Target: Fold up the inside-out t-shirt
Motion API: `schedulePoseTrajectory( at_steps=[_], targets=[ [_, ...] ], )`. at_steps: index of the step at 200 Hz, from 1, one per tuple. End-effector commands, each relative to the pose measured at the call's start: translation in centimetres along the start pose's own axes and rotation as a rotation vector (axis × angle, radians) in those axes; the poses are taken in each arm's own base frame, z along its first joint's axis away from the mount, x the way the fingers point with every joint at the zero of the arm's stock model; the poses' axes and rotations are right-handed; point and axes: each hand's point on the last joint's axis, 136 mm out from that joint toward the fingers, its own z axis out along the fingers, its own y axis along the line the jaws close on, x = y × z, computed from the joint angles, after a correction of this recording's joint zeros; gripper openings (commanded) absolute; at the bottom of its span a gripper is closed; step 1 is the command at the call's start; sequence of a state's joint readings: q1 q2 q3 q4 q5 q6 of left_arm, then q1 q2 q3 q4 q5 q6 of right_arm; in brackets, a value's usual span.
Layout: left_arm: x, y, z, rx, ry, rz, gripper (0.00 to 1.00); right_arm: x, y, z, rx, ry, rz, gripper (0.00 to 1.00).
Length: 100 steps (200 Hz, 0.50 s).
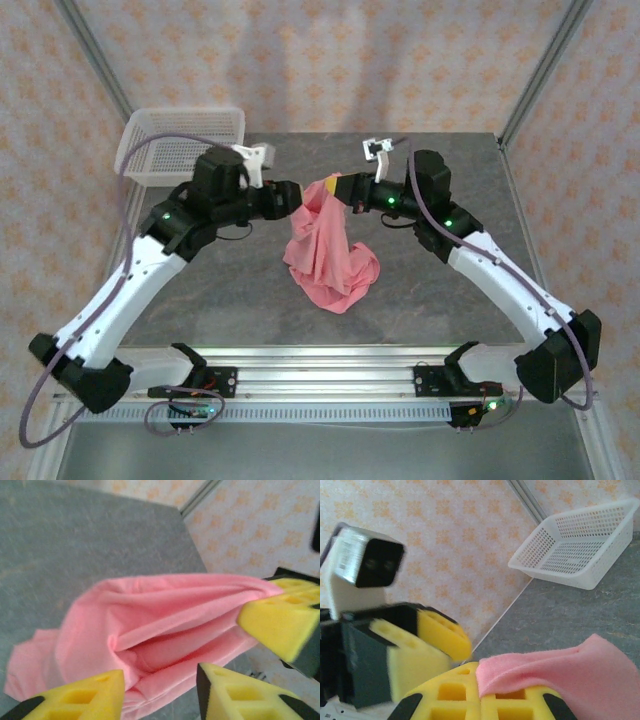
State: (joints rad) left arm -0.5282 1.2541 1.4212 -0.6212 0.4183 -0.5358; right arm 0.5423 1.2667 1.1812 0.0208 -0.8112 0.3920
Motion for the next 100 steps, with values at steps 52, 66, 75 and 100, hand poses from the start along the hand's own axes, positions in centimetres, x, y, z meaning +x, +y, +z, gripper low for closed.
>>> schedulePoseTrajectory(
  at_steps=[52, 66, 75, 100],
  targets=[
    [1.2, 5.7, 4.0, -0.293, 0.031, -0.131, 0.22, -1.7, 1.0, -1.5, 0.03, -0.042, -0.056, 0.0],
    [0.5, 5.2, 3.2, -0.281, 0.008, -0.112, 0.03, -1.7, -0.1, -2.2, 0.088, -0.076, -0.047, 0.0],
    [-0.3, 4.5, 2.6, -0.253, -0.016, -0.104, 0.0, -1.3, -1.5, -2.5, 0.143, -0.083, -0.028, 0.0],
    [-3.7, 1.0, 0.6, -0.064, -0.109, -0.147, 0.0, 2.3, -4.6, -3.6, 0.214, -0.04, -0.024, 0.0]
  ],
)
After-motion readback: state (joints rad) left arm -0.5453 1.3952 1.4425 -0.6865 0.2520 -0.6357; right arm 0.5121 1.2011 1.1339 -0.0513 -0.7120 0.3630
